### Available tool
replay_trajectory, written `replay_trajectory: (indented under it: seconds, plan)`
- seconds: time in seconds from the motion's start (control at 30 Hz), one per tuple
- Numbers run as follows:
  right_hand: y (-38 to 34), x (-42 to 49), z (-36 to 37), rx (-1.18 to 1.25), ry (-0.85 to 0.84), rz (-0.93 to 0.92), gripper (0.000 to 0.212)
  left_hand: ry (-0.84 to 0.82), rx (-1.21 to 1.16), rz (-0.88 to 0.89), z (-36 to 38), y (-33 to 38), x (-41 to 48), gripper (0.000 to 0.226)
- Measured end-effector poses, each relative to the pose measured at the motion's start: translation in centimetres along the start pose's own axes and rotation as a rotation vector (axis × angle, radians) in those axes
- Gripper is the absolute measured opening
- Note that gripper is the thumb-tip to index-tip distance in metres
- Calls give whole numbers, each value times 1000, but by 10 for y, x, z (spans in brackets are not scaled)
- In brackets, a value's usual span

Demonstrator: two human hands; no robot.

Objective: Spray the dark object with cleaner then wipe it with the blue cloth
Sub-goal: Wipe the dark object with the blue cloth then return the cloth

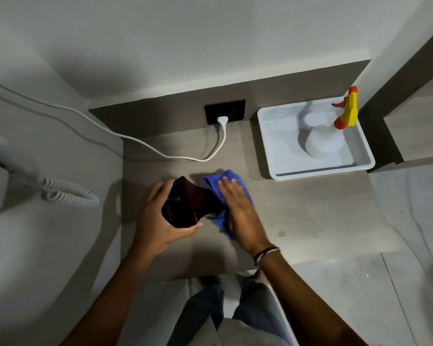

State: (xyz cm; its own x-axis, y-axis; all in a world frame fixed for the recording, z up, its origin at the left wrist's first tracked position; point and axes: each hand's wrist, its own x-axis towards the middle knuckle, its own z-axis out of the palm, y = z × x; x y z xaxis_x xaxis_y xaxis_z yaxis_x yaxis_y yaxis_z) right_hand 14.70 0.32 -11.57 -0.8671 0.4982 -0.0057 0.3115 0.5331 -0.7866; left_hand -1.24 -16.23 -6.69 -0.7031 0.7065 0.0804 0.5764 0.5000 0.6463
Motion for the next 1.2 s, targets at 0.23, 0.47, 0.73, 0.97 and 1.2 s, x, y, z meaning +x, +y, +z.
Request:
replay_trajectory:
  seconds: [0.23, 0.47, 0.73, 0.97, 1.2]
  plan:
    - [-45, -1, 22, 142, 125, -148, 75, 15, -47, 8, 9, 6, 6, 102]
    - [5, 5, -8, -100, -5, 41, 82, 70, -59, -13, 4, 0, -4, 111]
    - [12, 19, -29, 592, 317, 600, 55, 145, -292, -577, -5, 29, 5, 87]
    - [-7, 34, -24, 596, 370, 527, 59, -264, -169, -428, -27, 28, 15, 122]
    - [-41, 10, -9, 283, 228, 229, 65, -114, 182, -199, -24, 21, 13, 106]
